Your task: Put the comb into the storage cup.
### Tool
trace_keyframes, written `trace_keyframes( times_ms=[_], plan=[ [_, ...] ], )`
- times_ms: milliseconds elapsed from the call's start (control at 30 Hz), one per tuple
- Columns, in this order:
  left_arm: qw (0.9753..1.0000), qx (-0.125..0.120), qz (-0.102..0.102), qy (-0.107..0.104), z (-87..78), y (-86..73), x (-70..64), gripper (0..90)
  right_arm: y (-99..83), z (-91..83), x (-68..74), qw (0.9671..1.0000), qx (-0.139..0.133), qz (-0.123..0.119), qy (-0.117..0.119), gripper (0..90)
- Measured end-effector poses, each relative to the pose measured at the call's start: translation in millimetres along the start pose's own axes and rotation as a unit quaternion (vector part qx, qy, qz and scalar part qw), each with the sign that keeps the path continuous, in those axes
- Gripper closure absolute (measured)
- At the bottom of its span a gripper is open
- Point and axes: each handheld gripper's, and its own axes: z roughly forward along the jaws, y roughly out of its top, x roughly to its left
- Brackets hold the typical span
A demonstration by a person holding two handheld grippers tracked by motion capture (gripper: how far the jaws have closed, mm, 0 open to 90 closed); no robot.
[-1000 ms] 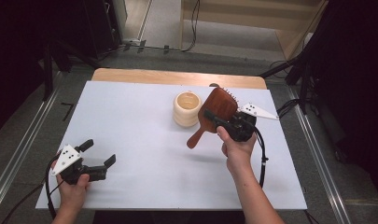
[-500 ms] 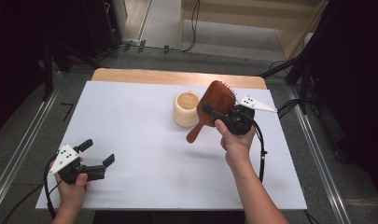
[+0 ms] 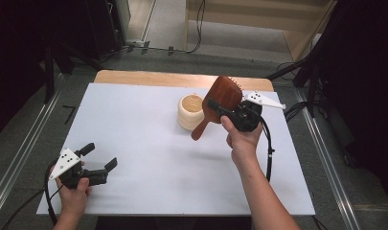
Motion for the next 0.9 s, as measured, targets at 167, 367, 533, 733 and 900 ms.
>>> trace_keyframes(
  times_ms=[167,367,533,733,900],
  plan=[
    [1.0,0.0,-0.001,-0.004,0.2,-0.1,-0.3,0.0,3.6,0.9,-1.3,1.0,-0.005,0.004,0.001,50.2],
    [1.0,-0.001,0.001,-0.004,-0.1,-0.2,-0.6,0.0,7.6,2.1,-3.0,1.0,-0.007,0.004,0.0,50.2],
    [1.0,-0.002,0.0,-0.004,0.1,-0.2,-0.5,0.0,12.7,3.5,-4.2,0.9999,-0.013,0.004,0.008,50.2],
    [1.0,0.0,-0.001,-0.004,0.2,-0.2,0.1,0.0,17.6,6.1,-6.8,0.9998,-0.018,0.008,0.009,50.2],
    [1.0,0.001,0.0,-0.005,0.0,-0.2,0.2,0.0,21.9,8.7,-7.2,0.9997,-0.021,0.004,0.008,50.2]
  ],
)
